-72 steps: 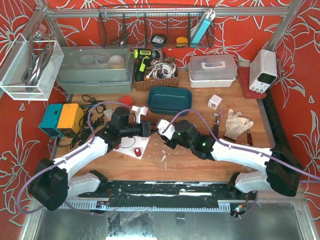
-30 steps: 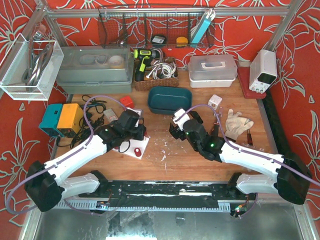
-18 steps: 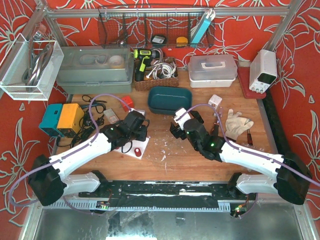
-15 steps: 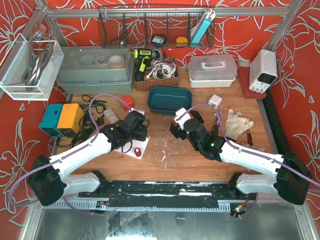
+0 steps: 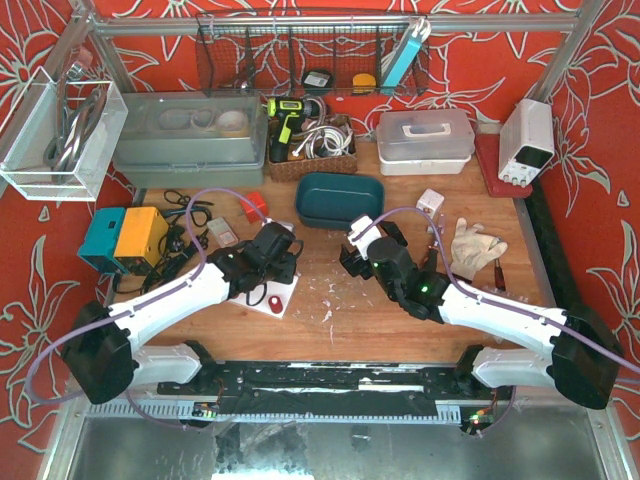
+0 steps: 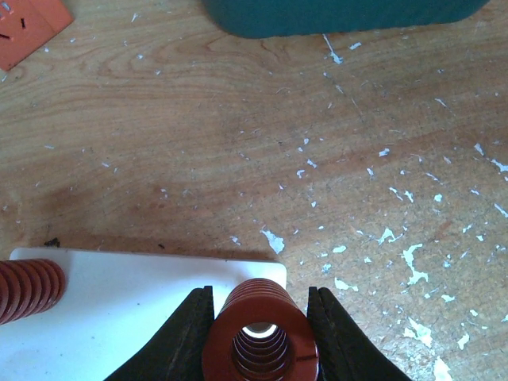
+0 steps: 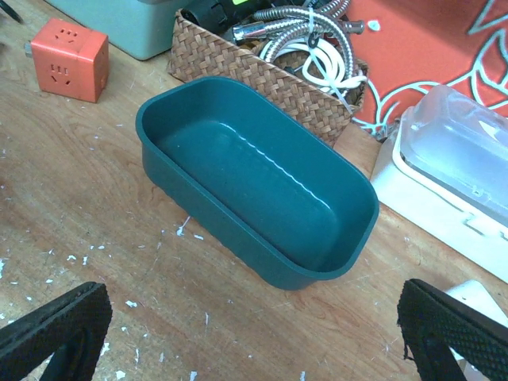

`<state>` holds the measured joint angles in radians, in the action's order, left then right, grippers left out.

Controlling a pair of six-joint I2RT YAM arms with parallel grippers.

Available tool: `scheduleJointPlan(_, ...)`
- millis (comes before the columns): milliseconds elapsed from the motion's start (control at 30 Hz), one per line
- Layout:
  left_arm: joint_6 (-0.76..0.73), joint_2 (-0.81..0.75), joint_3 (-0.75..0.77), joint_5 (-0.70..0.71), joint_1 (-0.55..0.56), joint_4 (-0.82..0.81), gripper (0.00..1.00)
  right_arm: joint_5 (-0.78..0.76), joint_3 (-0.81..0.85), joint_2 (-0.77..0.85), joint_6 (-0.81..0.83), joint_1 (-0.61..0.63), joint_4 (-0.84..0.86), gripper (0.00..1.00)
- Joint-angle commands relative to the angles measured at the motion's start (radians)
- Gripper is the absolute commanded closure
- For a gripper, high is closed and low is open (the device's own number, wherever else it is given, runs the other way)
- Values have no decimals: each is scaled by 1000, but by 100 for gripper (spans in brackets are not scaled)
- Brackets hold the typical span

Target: Install the large spring

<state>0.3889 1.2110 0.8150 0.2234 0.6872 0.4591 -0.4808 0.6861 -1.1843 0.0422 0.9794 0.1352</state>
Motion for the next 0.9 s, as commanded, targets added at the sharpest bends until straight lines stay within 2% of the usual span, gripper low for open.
scheduleJointPlan(0,-5,16,-13,6,5,-21,97,7,-16,-9,-14,-10,17,1)
scheduleJointPlan(200,0,38,-20,2,5,-24,90,3,-14,-18,-16,-14,14,1)
scheduleJointPlan(333,3,47,-28,6,5,-36,80,4,-15,-22,-19,-15,17,1)
scheduleJointPlan(867,5,90,-31,-16,5,-59,55,-5,-19,-23,-22,-19,17,1)
